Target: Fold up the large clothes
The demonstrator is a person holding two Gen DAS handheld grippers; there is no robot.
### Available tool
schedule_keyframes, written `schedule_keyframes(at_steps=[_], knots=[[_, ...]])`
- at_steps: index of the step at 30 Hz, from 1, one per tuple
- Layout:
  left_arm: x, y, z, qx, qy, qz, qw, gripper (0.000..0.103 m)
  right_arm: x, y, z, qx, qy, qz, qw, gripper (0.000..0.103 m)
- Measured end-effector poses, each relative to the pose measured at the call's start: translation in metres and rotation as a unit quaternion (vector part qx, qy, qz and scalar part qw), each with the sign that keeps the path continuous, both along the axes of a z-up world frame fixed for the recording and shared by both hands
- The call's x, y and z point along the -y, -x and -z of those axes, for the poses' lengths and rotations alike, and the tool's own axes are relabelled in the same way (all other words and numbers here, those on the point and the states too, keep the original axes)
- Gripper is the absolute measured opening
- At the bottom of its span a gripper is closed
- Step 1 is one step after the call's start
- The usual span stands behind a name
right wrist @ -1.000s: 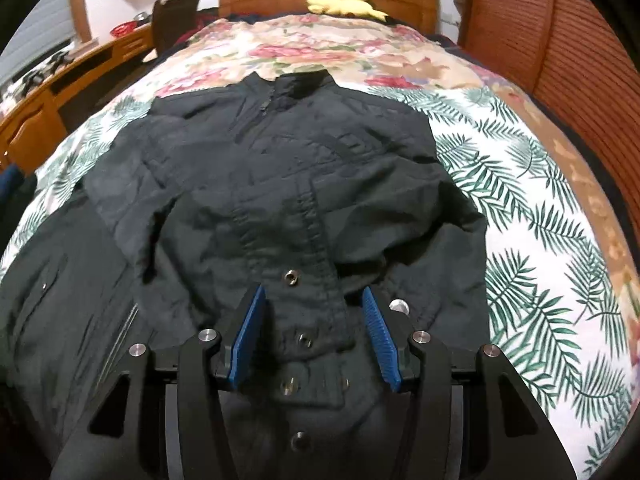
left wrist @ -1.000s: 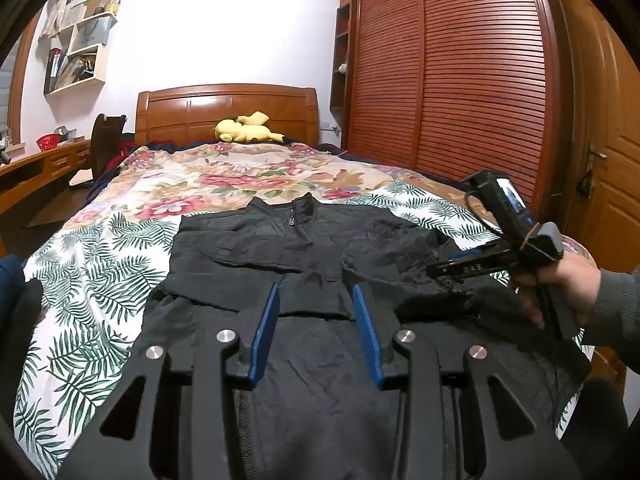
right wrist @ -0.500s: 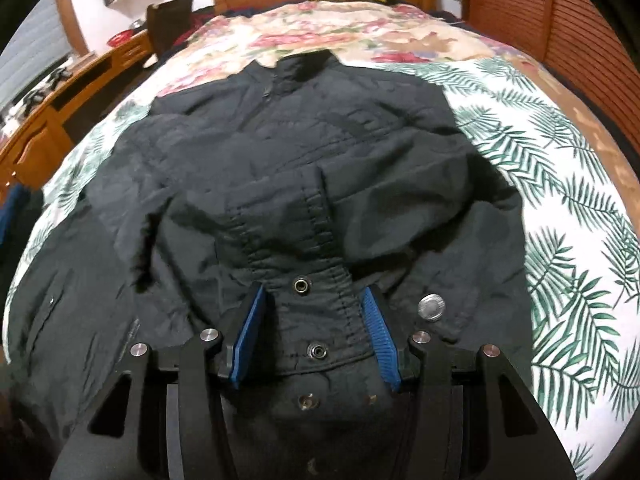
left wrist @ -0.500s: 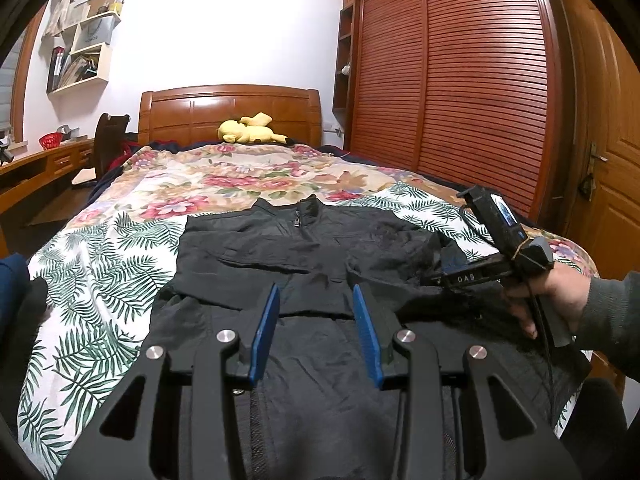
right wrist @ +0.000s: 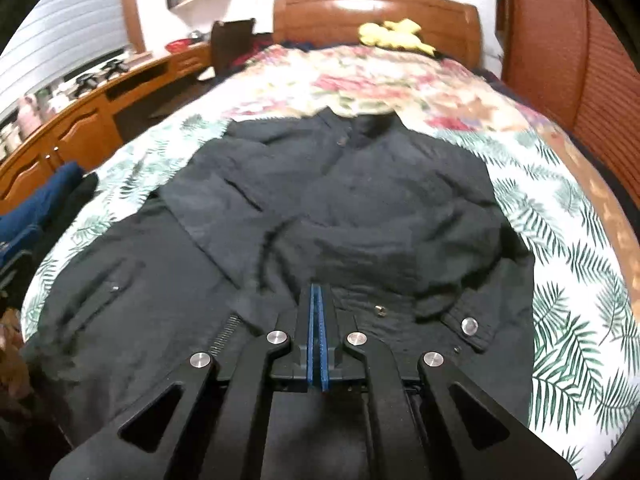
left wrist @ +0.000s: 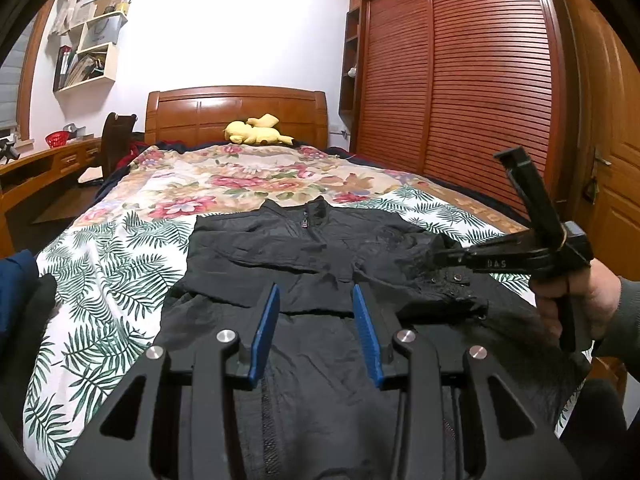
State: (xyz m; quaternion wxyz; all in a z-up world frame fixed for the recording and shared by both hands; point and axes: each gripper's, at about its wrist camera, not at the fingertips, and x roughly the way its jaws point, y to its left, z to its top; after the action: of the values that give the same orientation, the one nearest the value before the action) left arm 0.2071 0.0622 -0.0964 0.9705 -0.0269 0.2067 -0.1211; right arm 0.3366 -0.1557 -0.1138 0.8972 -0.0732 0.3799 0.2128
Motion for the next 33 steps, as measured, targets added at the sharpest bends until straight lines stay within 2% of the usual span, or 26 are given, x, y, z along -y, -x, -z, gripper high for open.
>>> schedule_keyframes(at_steps=[2, 4, 5, 6, 9, 16, 18, 19, 20, 21, 23, 27, 33], knots=[[-0.001, 0.0, 0.0, -0.001, 0.002, -0.001, 1.0, 0.037, -0.006, -0.001, -0.006, 0.013, 0.007, 0.001, 1.0, 0.0], [-0.002, 0.001, 0.0, -0.001, 0.001, -0.001, 1.0, 0.037, -0.007, -0.008, -0.009, 0.026, 0.022, 0.014, 0.999, 0.02], [-0.002, 0.001, 0.0, 0.0, 0.0, -0.001, 1.0, 0.037, -0.007, -0.014, -0.009, 0.024, 0.026, 0.019, 0.999, 0.041], [-0.002, 0.0, 0.0, 0.0, -0.001, -0.002, 1.0, 0.037, -0.005, -0.022, -0.008, 0.022, 0.028, 0.029, 0.999, 0.053], [-0.003, 0.0, 0.001, -0.002, -0.002, -0.003, 1.0, 0.037, 0.003, -0.043, -0.002, 0.017, 0.035, 0.061, 0.997, 0.061], [-0.002, 0.001, 0.001, -0.002, -0.01, -0.004, 0.9999, 0.037, 0.021, -0.085, 0.033, -0.067, 0.002, 0.083, 0.994, 0.06], [-0.003, 0.002, 0.001, -0.002, -0.012, -0.005, 0.9999, 0.037, 0.02, -0.087, 0.039, -0.078, 0.001, 0.079, 0.994, 0.038], [-0.004, 0.003, 0.001, -0.002, -0.011, -0.005, 0.9999, 0.037, 0.017, -0.087, 0.041, -0.082, 0.004, 0.068, 0.994, 0.03], [-0.004, 0.004, 0.001, -0.003, -0.01, -0.004, 0.9999, 0.037, 0.015, -0.085, 0.041, -0.081, 0.007, 0.057, 0.995, 0.01], [-0.005, 0.005, 0.0, -0.003, -0.009, -0.004, 0.9999, 0.037, 0.009, -0.081, 0.04, -0.08, 0.016, 0.04, 0.996, 0.006], [-0.006, 0.007, -0.001, -0.001, -0.008, -0.005, 1.0, 0.037, 0.0, -0.069, 0.034, -0.063, 0.026, 0.016, 0.998, 0.006], [-0.011, 0.01, -0.002, 0.002, -0.006, -0.008, 0.9999, 0.037, -0.014, -0.043, 0.012, -0.035, 0.003, -0.018, 0.999, 0.006], [-0.019, 0.016, -0.005, 0.006, -0.004, -0.016, 0.9998, 0.037, -0.053, 0.018, -0.026, -0.006, -0.024, -0.077, 0.997, 0.006]])
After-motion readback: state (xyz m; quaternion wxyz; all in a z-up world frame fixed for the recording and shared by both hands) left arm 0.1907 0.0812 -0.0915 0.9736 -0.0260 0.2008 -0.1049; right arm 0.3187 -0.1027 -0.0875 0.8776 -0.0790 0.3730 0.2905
